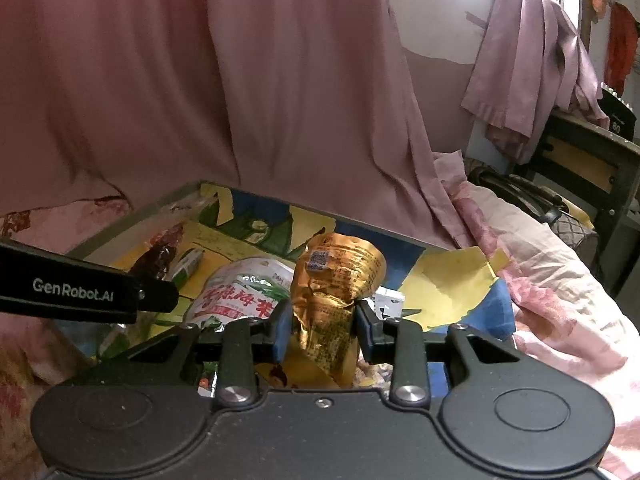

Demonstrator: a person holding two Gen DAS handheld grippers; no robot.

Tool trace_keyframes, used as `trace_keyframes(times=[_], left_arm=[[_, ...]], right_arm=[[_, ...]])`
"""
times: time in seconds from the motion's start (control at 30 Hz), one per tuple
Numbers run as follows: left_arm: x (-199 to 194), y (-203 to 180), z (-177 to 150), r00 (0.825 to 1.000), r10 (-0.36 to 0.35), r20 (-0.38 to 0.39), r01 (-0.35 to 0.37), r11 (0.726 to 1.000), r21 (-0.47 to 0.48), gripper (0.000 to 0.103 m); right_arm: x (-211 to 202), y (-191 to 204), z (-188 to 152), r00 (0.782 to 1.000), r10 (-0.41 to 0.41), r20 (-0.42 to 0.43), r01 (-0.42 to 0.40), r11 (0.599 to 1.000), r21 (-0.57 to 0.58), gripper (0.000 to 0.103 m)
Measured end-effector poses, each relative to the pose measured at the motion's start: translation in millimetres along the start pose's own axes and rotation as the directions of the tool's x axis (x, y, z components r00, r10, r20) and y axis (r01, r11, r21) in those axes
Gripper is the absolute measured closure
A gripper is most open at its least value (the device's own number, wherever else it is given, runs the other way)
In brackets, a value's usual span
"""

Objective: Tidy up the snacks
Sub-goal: 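Open both grippers to drop the meat stick and gold pouch into the tray, then move both tools back over the remaining snacks on the bedspread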

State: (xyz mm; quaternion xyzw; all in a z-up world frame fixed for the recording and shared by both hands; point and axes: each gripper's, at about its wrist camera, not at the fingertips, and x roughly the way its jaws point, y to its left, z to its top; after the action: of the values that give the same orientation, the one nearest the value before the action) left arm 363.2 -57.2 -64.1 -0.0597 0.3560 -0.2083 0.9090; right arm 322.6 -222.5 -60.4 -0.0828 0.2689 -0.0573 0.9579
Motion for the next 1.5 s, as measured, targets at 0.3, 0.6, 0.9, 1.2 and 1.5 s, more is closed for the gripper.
trace_keyframes(times=[0.3,0.6,0.9,1.2,1.5], left_arm=[[5,4,0,1.000,0.000,-0.031,-0.002,0.999,-0.046,0.053],[-7,7,6,1.000,-0.006,-0.003,0.006,0.996,-0.086,0.033],[-56,0,16,0.990,0.050,0.130,-0.039,0.996,-0.085,0.010],[-117,-18,8,0.963,0.109,0.248,-0.094,0.993,-0.072,0.001],[-174,-49,-29,0.933,0.135,0.334,-0.144,0.990,0.002,0.001]], right_arm=[[1,-3,-1,1.000,-0.003,-0.021,0.003,1.000,0.011,0.057],[-13,-15,6,1.000,-0.008,0.003,0.008,0.997,0.076,0.031],[-64,-45,15,0.994,-0.068,0.088,0.049,0.979,0.200,0.009],[-131,-66,13,0.977,-0.108,0.183,0.058,0.964,0.261,0.001],[-203,-63,-6,0.965,-0.104,0.239,0.050,0.973,0.223,0.001]])
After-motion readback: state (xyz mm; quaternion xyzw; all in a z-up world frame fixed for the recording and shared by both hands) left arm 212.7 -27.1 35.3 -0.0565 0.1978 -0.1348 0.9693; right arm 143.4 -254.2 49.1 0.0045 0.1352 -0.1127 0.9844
